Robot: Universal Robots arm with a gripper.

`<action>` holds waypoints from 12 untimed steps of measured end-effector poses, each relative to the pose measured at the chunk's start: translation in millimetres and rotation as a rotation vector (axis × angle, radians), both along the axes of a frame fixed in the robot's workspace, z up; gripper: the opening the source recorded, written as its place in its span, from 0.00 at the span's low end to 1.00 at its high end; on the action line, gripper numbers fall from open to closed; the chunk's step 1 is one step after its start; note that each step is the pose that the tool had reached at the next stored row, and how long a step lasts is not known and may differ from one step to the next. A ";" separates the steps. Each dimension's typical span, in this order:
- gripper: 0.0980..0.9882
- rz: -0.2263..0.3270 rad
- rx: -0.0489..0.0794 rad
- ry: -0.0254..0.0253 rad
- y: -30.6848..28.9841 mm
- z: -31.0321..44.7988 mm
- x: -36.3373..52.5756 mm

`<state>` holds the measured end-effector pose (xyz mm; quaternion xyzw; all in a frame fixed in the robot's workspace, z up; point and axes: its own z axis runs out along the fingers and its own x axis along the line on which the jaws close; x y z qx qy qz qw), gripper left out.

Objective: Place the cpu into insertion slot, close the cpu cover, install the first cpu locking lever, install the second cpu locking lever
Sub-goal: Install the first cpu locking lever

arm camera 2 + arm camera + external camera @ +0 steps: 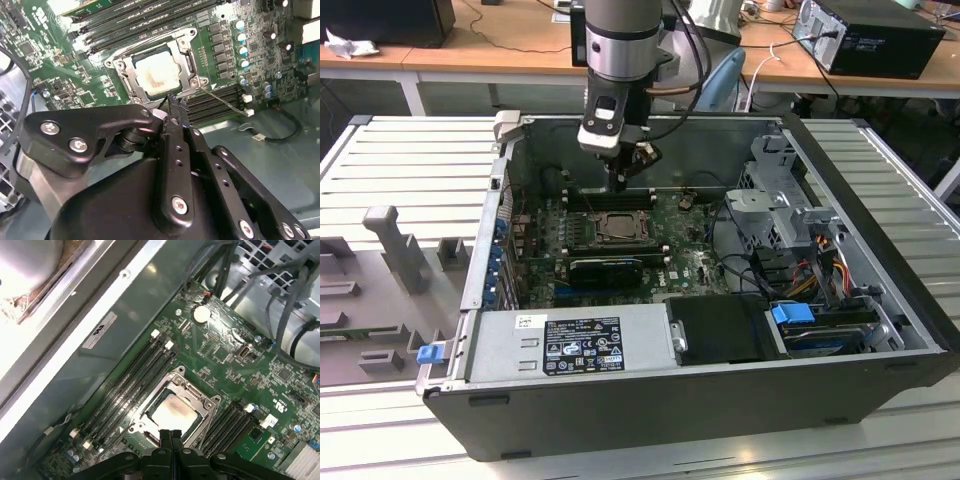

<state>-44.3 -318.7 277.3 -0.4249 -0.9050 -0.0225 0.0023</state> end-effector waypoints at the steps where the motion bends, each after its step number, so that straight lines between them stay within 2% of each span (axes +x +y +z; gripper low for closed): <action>1: 0.01 0.074 0.000 0.0001 0.0 0.0 0.0; 2: 0.01 0.104 0.000 0.0000 0.0 0.0 0.0; 7: 0.01 0.172 0.000 0.0000 0.0 0.0 0.0; 10: 0.01 0.253 0.000 0.0001 0.0 0.0 0.0; 12: 0.01 0.282 0.000 0.0000 0.0 0.0 0.0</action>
